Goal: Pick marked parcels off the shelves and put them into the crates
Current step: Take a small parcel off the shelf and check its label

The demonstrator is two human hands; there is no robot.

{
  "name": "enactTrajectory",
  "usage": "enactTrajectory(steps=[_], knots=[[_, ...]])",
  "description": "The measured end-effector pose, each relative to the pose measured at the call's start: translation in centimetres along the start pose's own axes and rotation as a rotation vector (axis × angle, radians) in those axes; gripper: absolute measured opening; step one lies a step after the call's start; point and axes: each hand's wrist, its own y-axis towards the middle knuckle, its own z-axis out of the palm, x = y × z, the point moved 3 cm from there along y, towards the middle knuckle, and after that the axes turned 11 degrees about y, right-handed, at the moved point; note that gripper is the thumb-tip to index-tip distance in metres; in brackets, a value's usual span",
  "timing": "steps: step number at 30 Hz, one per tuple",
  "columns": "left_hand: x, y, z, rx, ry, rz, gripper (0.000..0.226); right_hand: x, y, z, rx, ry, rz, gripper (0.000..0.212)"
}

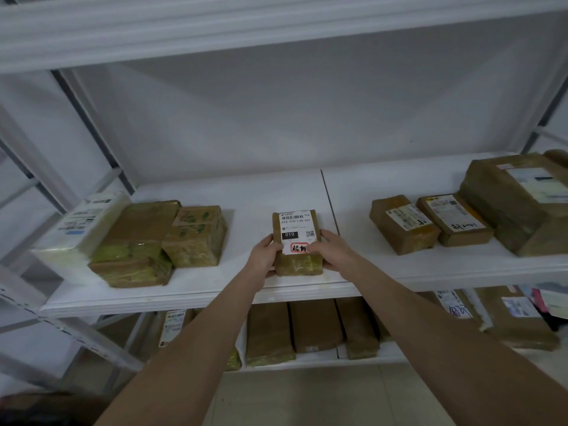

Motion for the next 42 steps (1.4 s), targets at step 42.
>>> enactTrajectory(steps=[42], knots=[[17.3,-21.5,-7.2,-0.418,-0.177,-0.023,0.057,-11.3,-15.1,11.2,0.366,-0.22,-0.032,0.062]])
